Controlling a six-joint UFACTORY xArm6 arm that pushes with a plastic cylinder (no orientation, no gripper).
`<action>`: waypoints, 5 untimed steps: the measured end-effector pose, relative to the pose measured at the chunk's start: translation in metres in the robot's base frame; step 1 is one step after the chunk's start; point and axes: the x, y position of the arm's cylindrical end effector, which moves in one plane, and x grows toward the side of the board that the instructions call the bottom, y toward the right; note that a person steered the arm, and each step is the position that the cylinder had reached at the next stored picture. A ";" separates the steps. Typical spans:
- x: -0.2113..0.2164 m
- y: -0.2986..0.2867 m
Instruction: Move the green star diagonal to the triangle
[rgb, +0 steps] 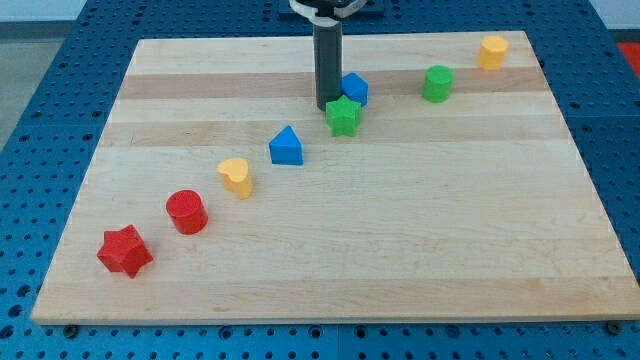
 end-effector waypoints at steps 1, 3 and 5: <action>0.004 0.000; 0.010 0.000; 0.009 -0.004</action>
